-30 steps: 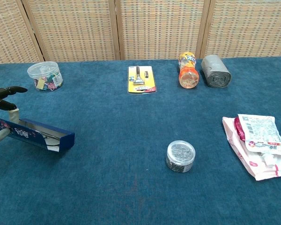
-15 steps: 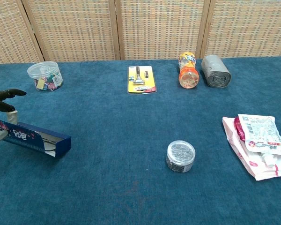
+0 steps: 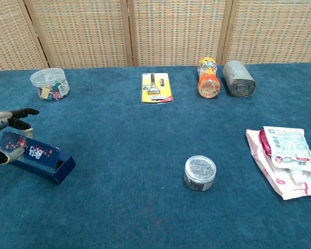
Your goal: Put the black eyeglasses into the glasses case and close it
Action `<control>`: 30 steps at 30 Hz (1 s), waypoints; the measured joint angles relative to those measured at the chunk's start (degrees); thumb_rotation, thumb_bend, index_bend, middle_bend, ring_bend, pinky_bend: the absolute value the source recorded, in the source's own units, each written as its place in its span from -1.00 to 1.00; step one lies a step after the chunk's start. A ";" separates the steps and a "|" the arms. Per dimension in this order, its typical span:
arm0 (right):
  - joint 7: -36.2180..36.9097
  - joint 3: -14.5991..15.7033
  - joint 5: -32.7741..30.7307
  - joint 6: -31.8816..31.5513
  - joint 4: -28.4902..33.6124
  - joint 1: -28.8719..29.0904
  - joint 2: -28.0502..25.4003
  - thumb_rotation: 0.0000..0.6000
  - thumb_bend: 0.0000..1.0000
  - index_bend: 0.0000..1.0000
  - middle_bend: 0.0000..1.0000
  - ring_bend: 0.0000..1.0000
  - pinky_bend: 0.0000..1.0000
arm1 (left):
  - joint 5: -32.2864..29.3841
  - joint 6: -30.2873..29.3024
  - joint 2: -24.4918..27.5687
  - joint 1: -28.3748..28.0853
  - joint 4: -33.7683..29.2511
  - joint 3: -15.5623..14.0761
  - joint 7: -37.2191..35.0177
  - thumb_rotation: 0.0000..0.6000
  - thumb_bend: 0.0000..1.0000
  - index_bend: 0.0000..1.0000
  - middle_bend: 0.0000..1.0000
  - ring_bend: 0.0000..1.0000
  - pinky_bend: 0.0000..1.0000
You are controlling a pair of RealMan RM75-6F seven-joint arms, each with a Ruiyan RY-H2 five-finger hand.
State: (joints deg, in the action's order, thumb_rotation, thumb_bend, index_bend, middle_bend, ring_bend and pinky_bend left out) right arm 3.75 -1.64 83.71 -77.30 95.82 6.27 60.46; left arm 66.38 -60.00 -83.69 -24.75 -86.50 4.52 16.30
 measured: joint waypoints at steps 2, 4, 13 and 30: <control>0.03 0.01 0.00 0.00 -0.01 -0.01 -0.01 1.00 -1.00 -1.00 -1.00 -1.00 -1.00 | -0.03 -0.04 -0.21 -0.04 0.17 0.06 -0.27 1.00 -0.04 0.24 -1.00 -1.00 -1.00; 0.04 0.01 0.02 -0.03 0.00 -0.01 -0.02 1.00 -1.00 -1.00 -1.00 -1.00 -1.00 | 0.02 -0.05 -0.32 -0.05 0.26 0.09 -0.58 1.00 -0.06 -0.23 -1.00 -1.00 -1.00; 0.10 -0.01 -0.10 0.09 0.12 0.02 -0.09 1.00 -1.00 -1.00 -1.00 -1.00 -1.00 | 2.09 -0.23 -1.34 -0.21 2.88 0.67 -6.14 1.00 -0.13 -1.00 -1.00 -1.00 -1.00; 0.21 0.06 -0.19 0.21 0.29 0.00 -0.20 1.00 -1.00 -1.00 -1.00 -1.00 -1.00 | 12.82 5.02 8.47 -2.73 -0.82 -3.64 -10.59 1.00 -0.95 -1.00 -1.00 -1.00 -1.00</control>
State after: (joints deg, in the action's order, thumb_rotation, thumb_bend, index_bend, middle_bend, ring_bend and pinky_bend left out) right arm 3.95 -1.58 83.52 -77.09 96.11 6.27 60.26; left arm 79.20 -54.99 -75.21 -27.48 -87.32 0.88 5.71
